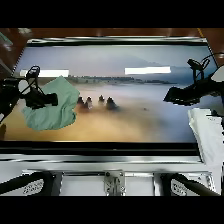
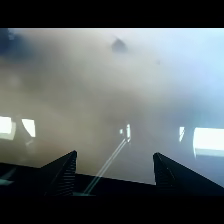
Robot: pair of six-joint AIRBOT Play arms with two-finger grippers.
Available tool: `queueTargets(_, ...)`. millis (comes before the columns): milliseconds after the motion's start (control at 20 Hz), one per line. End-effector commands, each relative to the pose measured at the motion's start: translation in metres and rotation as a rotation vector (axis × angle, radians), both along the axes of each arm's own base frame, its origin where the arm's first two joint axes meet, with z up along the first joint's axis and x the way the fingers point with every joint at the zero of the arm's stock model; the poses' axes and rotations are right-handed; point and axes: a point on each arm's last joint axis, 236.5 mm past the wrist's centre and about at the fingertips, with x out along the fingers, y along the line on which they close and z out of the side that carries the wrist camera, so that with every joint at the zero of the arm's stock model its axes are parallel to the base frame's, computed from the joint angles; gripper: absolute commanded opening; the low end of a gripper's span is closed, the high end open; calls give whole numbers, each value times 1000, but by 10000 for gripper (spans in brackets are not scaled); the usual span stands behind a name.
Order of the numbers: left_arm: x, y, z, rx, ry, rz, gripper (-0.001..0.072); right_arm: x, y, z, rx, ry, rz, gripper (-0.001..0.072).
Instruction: Fold the shirts.
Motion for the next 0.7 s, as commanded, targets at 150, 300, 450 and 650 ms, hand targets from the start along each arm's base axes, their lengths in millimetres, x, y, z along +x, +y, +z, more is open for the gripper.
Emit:
queueTargets(150, -7, 38, -83, -102, 217, 177, 714, 8, 0, 2, 2, -35, -11, 592)
queueTargets(300, 14, 27, -99, -156, 165, 191, 712, 9, 0, 2, 2, -35, -11, 592)
queueTargets(450, 23, 27, -107, -165, 141, 209, 590, 9, 4, 4, 20, -37, -11, 592)
queueTargets(650, 17, 26, -103, -164, 157, 200, 35, 10, 21, 11, 99, -42, -6, 592)
